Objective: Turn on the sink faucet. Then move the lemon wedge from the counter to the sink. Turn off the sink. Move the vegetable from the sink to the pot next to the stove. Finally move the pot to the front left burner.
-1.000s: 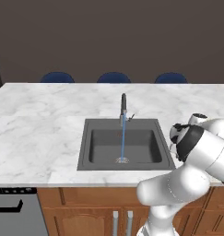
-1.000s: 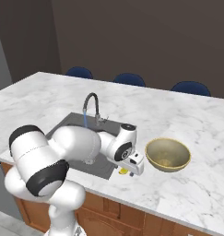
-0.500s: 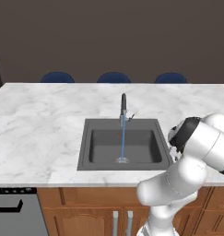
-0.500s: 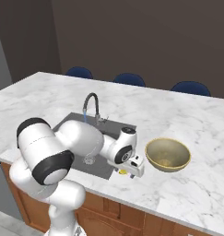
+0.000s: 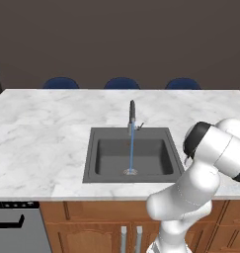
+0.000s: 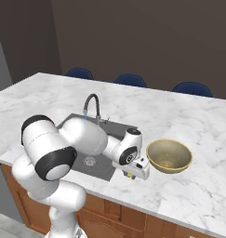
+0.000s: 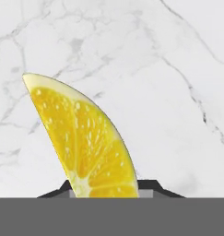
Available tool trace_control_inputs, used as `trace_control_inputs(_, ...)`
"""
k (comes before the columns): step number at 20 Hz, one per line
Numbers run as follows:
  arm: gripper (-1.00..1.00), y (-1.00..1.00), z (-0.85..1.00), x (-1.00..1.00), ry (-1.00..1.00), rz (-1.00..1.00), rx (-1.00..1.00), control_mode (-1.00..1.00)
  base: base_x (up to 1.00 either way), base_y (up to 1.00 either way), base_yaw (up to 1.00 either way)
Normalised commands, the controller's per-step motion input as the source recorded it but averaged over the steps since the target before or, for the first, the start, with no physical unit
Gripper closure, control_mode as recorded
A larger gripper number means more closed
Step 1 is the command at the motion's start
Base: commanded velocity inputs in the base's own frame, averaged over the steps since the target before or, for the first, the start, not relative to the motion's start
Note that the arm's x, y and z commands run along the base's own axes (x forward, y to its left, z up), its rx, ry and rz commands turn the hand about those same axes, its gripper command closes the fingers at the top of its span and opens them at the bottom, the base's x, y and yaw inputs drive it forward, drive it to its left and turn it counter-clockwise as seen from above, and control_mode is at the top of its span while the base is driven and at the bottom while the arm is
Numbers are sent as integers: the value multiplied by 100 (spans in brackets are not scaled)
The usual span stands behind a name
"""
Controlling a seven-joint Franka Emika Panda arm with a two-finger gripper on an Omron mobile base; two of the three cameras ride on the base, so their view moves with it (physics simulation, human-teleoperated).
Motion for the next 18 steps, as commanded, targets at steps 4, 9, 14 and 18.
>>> trace_control_inputs(4, 100, 24, -3, 40, 0, 5, 0, -100, 0, 0, 0)
trace_control_inputs(9, 100, 52, 2, 35, 0, 4, 0, -100, 0, 0, 0)
trace_control_inputs(14, 100, 72, 6, 35, 0, 6, 0, -100, 0, 0, 0)
trace_control_inputs(18, 100, 75, 3, 44, 0, 9, 1, -100, 0, 0, 0)
